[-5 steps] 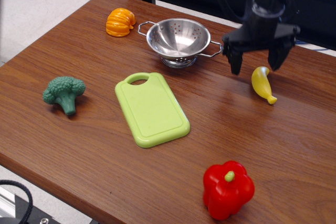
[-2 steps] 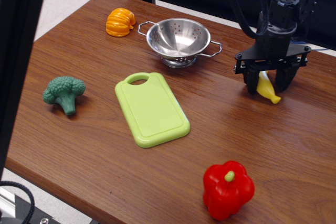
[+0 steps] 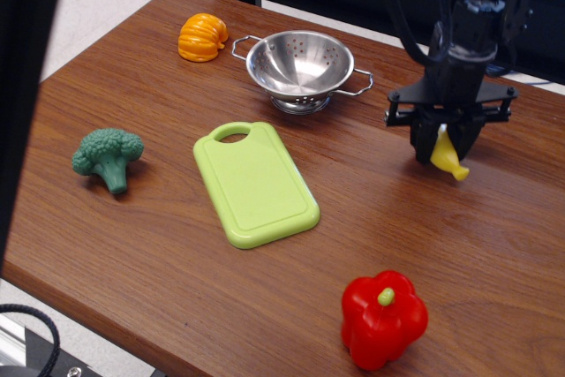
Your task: Put banana in colander
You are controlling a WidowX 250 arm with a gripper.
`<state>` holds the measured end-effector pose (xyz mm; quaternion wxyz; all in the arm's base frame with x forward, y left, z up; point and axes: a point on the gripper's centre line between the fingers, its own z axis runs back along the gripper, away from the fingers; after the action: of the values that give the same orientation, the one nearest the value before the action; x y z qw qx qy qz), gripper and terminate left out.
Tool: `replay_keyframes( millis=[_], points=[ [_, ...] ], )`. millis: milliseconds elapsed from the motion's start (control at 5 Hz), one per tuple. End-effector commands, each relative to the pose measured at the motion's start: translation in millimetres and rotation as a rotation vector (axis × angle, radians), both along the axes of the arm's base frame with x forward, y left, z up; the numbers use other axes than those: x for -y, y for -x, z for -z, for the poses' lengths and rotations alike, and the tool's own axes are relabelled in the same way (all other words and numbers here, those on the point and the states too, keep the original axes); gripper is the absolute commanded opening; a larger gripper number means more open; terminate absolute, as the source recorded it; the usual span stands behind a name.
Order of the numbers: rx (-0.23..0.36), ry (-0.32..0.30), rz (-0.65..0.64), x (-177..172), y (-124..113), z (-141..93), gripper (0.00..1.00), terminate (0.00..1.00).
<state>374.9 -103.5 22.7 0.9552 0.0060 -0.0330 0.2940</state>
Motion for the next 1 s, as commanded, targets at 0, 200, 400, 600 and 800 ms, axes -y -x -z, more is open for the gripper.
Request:
replay_keyframes(
  millis=[0, 200, 400, 600, 800],
  points=[
    [0.143, -0.057, -0.113, -76.7, 24.2, -86.8, 0.0, 0.0],
    [0.14, -0.083, -0.215, -124.5, 25.4, -90.4, 0.0, 0.0],
    [0.138, -0.135, -0.271, -168.0, 14.6, -78.1, 0.0, 0.0],
    [0.133, -0.126, -0.308, -184.9, 10.2, -66.2, 0.0, 0.0],
    [0.131, -0.119, -0.292, -181.6, 12.4, -61.4, 0.0, 0.0]
  ],
)
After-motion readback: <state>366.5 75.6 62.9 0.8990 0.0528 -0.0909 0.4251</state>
